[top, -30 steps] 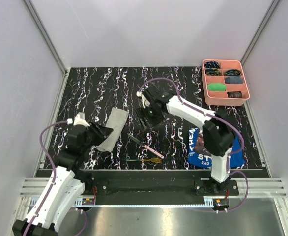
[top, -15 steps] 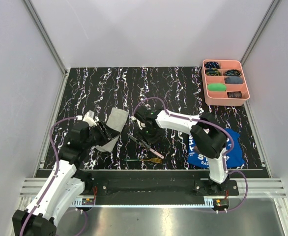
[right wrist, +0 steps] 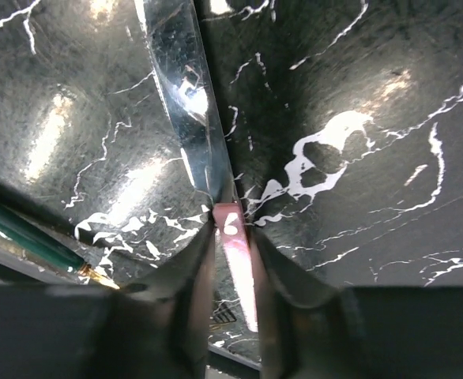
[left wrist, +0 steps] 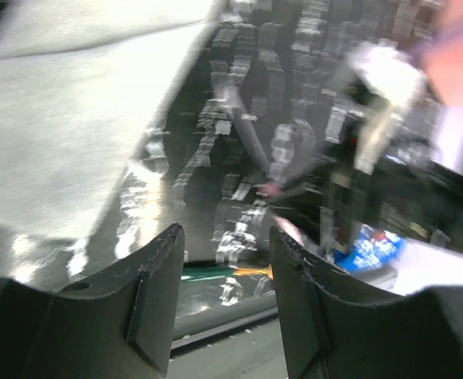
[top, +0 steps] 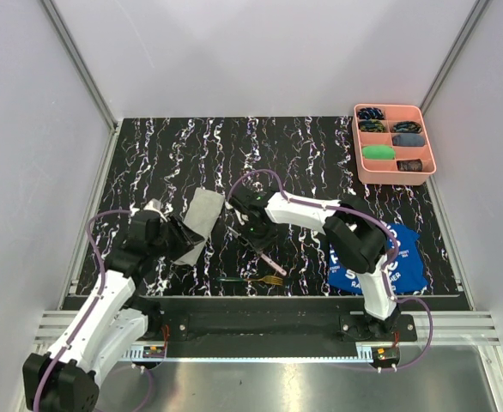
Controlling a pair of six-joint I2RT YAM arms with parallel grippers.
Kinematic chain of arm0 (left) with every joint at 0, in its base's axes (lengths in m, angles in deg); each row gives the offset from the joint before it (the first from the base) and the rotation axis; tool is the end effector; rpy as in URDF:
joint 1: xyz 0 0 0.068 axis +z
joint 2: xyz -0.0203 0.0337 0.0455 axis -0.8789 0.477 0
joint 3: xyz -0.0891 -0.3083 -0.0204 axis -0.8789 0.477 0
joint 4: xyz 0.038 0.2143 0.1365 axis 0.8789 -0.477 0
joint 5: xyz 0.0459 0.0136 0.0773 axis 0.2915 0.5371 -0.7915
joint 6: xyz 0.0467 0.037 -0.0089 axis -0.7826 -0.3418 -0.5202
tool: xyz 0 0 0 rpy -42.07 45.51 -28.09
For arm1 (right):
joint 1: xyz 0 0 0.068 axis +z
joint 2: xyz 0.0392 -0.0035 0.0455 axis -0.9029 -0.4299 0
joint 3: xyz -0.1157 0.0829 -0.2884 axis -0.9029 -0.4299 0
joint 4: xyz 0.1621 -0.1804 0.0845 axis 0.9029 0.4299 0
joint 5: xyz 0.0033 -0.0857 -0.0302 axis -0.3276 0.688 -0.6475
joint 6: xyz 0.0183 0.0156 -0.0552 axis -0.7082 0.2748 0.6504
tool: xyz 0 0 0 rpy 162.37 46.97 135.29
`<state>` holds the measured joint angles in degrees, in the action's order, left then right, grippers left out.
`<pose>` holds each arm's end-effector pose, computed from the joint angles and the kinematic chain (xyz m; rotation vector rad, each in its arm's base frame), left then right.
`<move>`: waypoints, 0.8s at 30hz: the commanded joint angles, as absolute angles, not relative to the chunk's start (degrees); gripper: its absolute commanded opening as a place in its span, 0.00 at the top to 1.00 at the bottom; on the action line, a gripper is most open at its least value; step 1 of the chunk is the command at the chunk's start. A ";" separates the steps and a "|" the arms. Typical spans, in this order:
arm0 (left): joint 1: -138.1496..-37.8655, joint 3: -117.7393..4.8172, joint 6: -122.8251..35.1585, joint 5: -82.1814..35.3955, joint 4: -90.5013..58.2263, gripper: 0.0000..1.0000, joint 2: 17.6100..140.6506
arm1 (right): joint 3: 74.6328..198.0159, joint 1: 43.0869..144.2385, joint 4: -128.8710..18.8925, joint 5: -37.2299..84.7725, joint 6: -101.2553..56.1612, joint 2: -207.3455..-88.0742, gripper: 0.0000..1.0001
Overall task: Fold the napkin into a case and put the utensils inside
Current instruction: Pick up the knife from the corner of the board.
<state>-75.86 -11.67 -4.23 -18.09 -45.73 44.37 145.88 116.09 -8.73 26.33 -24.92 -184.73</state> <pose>0.1117 -0.0392 0.2448 -0.6363 2.3267 -0.8384 0.2600 0.3338 0.1940 -1.1032 2.8133 0.2525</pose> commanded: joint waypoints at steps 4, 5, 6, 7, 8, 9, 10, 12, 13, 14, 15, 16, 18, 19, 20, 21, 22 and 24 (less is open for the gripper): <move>-73.99 -16.11 -0.22 -30.68 -51.90 0.50 45.12 | 143.57 116.83 -13.84 32.71 -27.33 -184.85 0.93; -73.90 -16.11 -0.04 -31.56 -51.90 0.50 45.56 | 143.66 116.83 -13.66 34.12 -27.94 -183.19 1.00; -73.64 -16.20 -0.04 -31.48 -51.82 0.50 45.91 | 144.01 116.83 -13.23 36.92 -29.34 -182.30 1.00; -73.55 -16.37 -0.39 -31.48 -51.82 0.49 46.26 | 145.05 116.74 -12.09 38.43 -30.23 -181.42 1.00; -73.55 -16.28 -0.57 -33.13 -51.82 0.50 46.96 | 145.67 116.74 -11.64 39.57 -31.19 -179.41 1.00; -73.29 -16.28 -0.74 -33.24 -51.73 0.50 47.31 | 146.38 116.74 -11.20 41.85 -32.85 -178.44 1.00; -73.20 -16.11 -1.09 -33.41 -51.55 0.51 47.93 | 147.69 116.66 -11.03 43.00 -33.65 -177.64 1.00; -73.02 -15.24 -1.53 -33.41 -50.07 0.53 48.37 | 149.45 116.31 -11.02 46.68 -35.06 -176.32 1.00; -73.02 -14.88 -1.62 -33.24 -49.45 0.54 48.72 | 151.72 115.96 -11.02 47.75 -35.50 -176.40 1.00; -72.85 -14.53 -1.54 -33.15 -48.92 0.57 48.90 | 153.22 115.17 -11.02 48.54 -36.03 -177.10 1.00; -72.85 -13.92 -1.62 -32.97 -48.22 0.60 49.07 | 154.81 114.73 -10.94 49.51 -37.51 -177.72 1.00; -72.76 -13.56 -1.62 -33.15 -47.86 0.66 49.51 | 158.48 114.29 -10.68 50.21 -38.57 -178.42 1.00; -72.67 -12.34 -2.06 -33.24 -46.55 0.71 49.69 | 162.80 112.89 -9.62 51.45 -43.56 -181.49 1.00; -72.67 -11.98 -2.24 -33.06 -46.02 0.78 49.95 | 167.69 112.61 -9.01 51.54 -45.68 -182.72 1.00; -72.58 -11.80 -2.41 -33.15 -45.67 0.80 50.22 | 170.26 112.35 -8.65 51.37 -49.18 -185.69 1.00; -72.58 -11.37 -2.85 -33.15 -45.14 0.84 50.39 | 175.25 112.26 -8.13 51.62 -50.78 -187.20 1.00; -72.58 -11.19 -3.03 -32.97 -44.79 0.88 50.74 | 178.08 112.26 -7.34 52.76 -53.06 -188.87 1.00; -72.58 -10.40 -3.73 -32.53 -43.21 0.91 50.83 | 184.66 112.26 -6.02 54.61 -59.81 -193.18 1.00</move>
<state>-72.88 -11.73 -2.01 -31.60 -48.31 50.36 173.83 112.50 -8.19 48.82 -45.56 -186.66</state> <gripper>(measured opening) 0.117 0.033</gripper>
